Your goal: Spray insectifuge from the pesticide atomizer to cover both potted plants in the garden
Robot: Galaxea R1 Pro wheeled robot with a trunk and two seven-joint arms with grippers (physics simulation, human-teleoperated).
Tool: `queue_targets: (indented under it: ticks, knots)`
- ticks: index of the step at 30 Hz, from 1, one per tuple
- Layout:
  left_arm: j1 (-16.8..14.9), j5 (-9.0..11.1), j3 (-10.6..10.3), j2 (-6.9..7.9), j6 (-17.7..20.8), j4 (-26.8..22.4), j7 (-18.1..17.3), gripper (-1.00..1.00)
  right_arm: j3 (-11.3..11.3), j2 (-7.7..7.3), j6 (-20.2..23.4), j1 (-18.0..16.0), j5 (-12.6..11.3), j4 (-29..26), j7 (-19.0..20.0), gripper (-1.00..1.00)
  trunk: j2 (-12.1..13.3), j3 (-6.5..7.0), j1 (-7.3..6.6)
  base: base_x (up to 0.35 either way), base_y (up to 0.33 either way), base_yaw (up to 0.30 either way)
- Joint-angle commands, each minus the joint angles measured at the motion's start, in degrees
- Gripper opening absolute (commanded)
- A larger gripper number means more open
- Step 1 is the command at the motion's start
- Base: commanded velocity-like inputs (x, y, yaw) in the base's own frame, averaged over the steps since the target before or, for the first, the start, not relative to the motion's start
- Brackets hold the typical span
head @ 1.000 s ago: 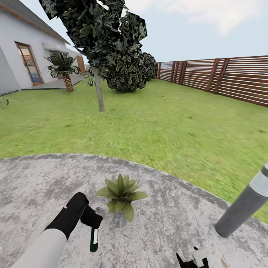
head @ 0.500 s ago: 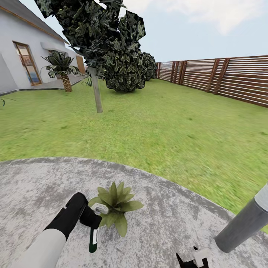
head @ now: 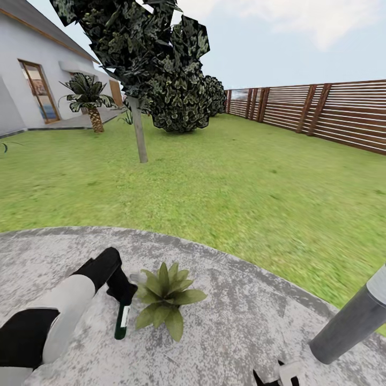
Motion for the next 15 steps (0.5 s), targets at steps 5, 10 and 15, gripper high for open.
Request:
queue_targets:
  ticks: [5, 10, 15]
  knots:
    - [1.4, -0.6, -0.5, -0.25, 0.2, -0.1, -0.5, -1.00, -0.4, -0.09, -0.1, 0.0, 0.3, 0.1, 0.6, 1.00, 0.0, -0.06, 0.00, 0.000, 0.000, 0.000]
    - [2.2, -0.7, -0.8, -0.48, 0.1, 0.3, -0.5, -1.00, -0.4, -0.09, -0.1, 0.0, 0.4, 0.1, 0.6, 1.00, 0.0, -0.06, 0.00, 0.004, 0.000, 0.000]
    - [2.2, -0.7, -0.7, -0.02, 0.2, 0.5, -0.5, -1.00, -0.4, -0.09, -0.1, 0.0, 0.4, 0.2, 0.6, 1.00, 0.0, -0.06, 0.00, 0.152, 0.039, 0.000]
